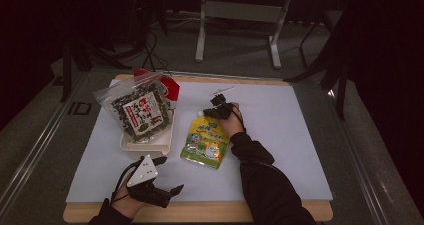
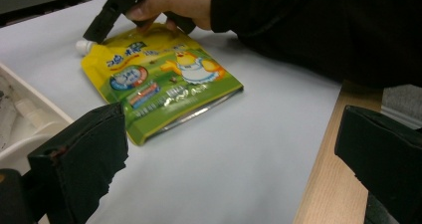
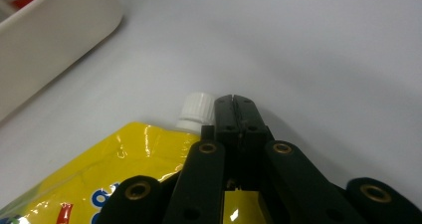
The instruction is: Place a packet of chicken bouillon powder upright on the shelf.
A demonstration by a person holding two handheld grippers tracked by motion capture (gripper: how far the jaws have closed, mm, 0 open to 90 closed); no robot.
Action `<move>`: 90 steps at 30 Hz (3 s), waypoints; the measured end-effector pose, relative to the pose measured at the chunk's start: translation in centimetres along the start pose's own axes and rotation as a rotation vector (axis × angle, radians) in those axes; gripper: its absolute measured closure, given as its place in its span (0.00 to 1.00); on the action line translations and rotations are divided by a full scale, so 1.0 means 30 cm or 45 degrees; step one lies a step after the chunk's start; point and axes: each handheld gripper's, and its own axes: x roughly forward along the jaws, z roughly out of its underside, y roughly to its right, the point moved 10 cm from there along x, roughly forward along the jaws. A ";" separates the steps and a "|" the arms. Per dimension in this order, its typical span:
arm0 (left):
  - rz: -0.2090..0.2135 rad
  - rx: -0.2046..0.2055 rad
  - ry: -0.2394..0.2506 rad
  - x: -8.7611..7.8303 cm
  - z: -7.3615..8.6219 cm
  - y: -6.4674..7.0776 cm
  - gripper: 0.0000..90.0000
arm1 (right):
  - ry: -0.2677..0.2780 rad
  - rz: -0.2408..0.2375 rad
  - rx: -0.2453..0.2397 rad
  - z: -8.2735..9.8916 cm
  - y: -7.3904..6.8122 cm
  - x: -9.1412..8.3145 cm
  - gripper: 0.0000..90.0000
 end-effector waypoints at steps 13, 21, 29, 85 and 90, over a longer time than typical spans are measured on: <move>-0.006 -0.003 -0.006 0.007 0.001 -0.002 0.02 | -0.038 -0.115 -0.165 0.075 -0.186 -0.029 1.00; -0.001 0.006 -0.006 0.011 0.001 0.003 0.02 | -0.037 -0.146 -0.200 0.112 -0.248 -0.051 1.00; 0.003 0.006 -0.003 0.014 0.000 0.005 0.02 | -0.035 -0.151 -0.238 0.130 -0.278 -0.098 0.96; 0.034 -0.001 -0.044 0.044 0.033 0.016 0.02 | -0.425 -0.046 -0.367 0.305 -0.174 -0.258 0.89; 0.036 -0.008 -0.040 0.041 0.031 0.012 0.02 | -0.447 -0.029 -0.414 0.305 -0.191 -0.259 0.95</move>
